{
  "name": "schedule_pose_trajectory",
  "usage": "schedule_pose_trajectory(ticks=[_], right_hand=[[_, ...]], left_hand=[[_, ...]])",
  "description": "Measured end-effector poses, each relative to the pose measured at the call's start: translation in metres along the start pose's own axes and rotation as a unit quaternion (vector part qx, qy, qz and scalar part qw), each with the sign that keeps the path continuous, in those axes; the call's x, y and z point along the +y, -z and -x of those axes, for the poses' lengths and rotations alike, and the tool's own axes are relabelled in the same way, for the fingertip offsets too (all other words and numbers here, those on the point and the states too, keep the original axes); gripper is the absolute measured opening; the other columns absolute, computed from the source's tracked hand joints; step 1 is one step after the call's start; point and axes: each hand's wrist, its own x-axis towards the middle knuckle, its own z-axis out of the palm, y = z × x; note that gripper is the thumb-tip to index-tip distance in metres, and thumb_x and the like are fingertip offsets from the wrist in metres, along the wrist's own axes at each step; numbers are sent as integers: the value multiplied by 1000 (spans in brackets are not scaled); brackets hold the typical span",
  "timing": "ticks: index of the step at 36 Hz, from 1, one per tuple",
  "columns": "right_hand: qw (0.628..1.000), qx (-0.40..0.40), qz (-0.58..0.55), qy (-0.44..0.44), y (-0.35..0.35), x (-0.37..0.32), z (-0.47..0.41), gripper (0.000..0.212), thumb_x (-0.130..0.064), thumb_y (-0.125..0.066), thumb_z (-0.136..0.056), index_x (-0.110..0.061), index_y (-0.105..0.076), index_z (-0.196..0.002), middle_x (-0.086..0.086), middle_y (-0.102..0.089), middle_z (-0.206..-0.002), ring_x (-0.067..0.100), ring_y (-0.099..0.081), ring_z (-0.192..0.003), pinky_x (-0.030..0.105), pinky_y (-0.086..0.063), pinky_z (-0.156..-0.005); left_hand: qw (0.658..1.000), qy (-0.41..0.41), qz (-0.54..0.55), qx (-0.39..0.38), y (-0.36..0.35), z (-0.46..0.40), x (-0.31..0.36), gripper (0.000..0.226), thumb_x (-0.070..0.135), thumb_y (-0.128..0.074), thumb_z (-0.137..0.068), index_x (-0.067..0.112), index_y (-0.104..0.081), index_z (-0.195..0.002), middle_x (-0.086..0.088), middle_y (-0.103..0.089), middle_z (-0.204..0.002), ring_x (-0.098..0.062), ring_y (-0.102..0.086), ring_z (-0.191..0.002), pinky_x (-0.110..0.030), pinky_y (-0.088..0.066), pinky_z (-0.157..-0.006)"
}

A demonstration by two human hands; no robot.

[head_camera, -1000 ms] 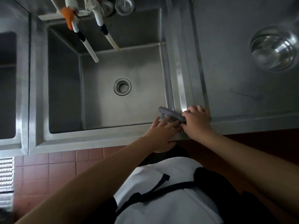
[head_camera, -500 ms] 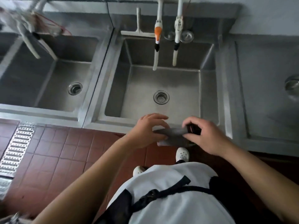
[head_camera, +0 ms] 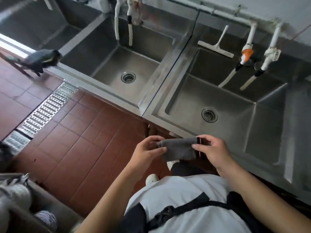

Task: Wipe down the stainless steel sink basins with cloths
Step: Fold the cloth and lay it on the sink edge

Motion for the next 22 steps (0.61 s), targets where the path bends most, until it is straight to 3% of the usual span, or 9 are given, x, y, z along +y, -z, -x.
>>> schedule_pose_trajectory(ticks=[4,10,13,18,22], right_hand=[[999,-31,10,9,-37,-22,-19,19,4,-74,-79,-10,-72,-92,9,-74,-84,19,-67,-75,31,-55,-71],[997,-82,-3,12,-102,-55,-64,23,7,-74,-78,-11,-71,-92,4,-70,-79,11,-64,-69,18,-51,-60],[992,-127,-7,2,-143,-72,-90,23,5,-75,-79,-14,-71,-91,1,-72,-78,14,-67,-72,22,-53,-63],[977,-215,0,-5,-225,-106,-133,21,2,-75,-79,-13,-72,-94,5,-72,-82,17,-66,-76,36,-53,-76],[956,-294,20,16,-303,-149,-168,22,4,-74,-79,-14,-72,-90,2,-71,-79,10,-64,-71,24,-51,-67]], left_hand=[[993,3,88,76,25,-3,10,23,2,-74,-86,19,-73,-102,-6,-74,-97,-23,-70,-91,-37,-59,-76],[983,14,123,134,81,-13,35,27,0,-74,-84,16,-73,-106,-12,-72,-103,-29,-71,-92,-44,-59,-82],[975,16,123,183,116,-17,54,29,-4,-73,-84,12,-72,-108,-12,-72,-100,-25,-70,-87,-41,-60,-80],[954,13,108,279,183,-29,96,26,0,-73,-86,15,-73,-107,-12,-73,-103,-28,-71,-97,-43,-62,-78],[928,-17,95,360,247,-40,130,30,0,-74,-84,21,-75,-105,-9,-75,-102,-28,-71,-98,-36,-60,-71]])
